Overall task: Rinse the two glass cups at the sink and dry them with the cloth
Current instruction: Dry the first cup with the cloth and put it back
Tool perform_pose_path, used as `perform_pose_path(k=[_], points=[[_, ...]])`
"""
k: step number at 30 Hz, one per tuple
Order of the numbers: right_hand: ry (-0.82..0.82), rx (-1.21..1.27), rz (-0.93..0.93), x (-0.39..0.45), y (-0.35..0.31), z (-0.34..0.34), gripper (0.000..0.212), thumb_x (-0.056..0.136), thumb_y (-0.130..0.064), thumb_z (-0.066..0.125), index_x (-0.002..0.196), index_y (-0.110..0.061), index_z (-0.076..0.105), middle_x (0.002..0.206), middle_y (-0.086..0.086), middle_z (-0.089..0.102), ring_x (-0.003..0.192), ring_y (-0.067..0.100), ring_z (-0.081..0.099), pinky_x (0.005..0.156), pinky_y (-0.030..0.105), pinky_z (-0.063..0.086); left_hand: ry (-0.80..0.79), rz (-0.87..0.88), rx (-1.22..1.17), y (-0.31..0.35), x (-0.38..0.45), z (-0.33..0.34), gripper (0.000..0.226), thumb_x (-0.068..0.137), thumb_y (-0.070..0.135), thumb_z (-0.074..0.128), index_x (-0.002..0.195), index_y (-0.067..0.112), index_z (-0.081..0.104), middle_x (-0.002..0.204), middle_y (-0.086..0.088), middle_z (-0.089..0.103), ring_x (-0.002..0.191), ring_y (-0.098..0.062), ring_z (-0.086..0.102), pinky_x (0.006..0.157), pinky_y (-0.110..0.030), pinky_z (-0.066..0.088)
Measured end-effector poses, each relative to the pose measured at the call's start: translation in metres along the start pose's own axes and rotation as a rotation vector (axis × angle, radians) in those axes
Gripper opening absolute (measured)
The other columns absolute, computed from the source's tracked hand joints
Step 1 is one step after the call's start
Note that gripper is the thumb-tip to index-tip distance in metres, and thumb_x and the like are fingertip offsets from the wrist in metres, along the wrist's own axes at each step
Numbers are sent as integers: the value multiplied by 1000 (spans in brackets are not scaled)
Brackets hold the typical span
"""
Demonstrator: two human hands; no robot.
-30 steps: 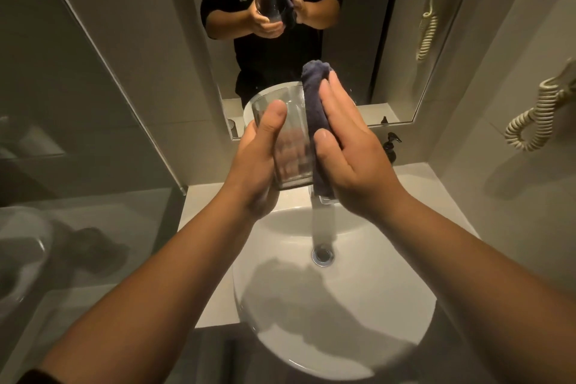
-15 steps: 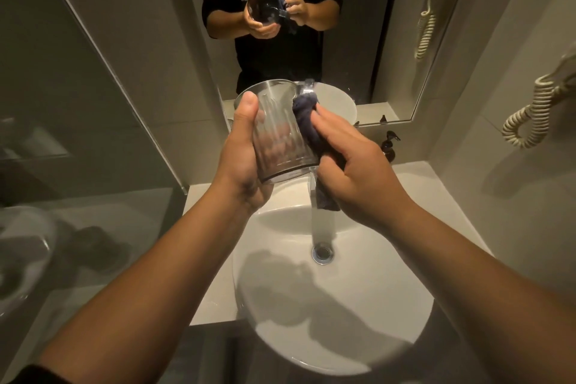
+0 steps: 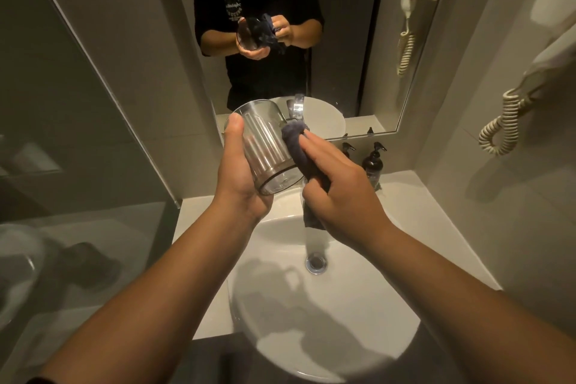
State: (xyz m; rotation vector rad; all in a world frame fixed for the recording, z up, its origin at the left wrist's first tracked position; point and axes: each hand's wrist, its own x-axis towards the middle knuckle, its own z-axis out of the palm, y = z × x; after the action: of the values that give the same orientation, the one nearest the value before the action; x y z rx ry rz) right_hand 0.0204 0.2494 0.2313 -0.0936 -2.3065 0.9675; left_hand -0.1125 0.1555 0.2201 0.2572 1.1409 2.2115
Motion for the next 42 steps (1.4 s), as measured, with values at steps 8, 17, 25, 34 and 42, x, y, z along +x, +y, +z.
perform_pose_path(k=[8,17,25,34,42], points=[[16,31,33,-12,-1,8,64,83,5,51,144,-14,43,148,-1,44,134,1,36,106,5,23,34,-86,-42,-5,-1,-7,87,86,78,47,146,15,51,138,-18,62,122,-35,64,105,-58,49],[-288,575,492,-11,5,0,50,86,5,46,114,-29,68,108,3,69,102,32,64,88,47,56,242,-151,-147,9,-2,-27,80,86,77,51,142,20,53,131,-17,67,111,-37,69,87,-52,60],[126,116,50,8,-13,9,57,87,-4,48,140,-23,46,129,-14,56,115,-11,50,93,20,51,162,-152,-229,8,-8,-19,71,90,68,56,139,18,55,128,-21,69,107,-39,72,91,-56,58],[-35,-597,-501,8,9,40,59,85,6,63,140,2,43,146,25,41,139,43,32,111,50,33,170,-235,-283,4,-16,-13,65,86,65,65,123,12,67,102,-15,79,89,-32,78,65,-42,63],[-86,-612,-733,4,32,42,39,99,-5,43,138,-5,49,147,16,42,139,40,33,113,51,29,110,-344,-339,3,-20,-14,75,85,65,68,131,6,62,108,-21,77,93,-36,77,62,-40,64]])
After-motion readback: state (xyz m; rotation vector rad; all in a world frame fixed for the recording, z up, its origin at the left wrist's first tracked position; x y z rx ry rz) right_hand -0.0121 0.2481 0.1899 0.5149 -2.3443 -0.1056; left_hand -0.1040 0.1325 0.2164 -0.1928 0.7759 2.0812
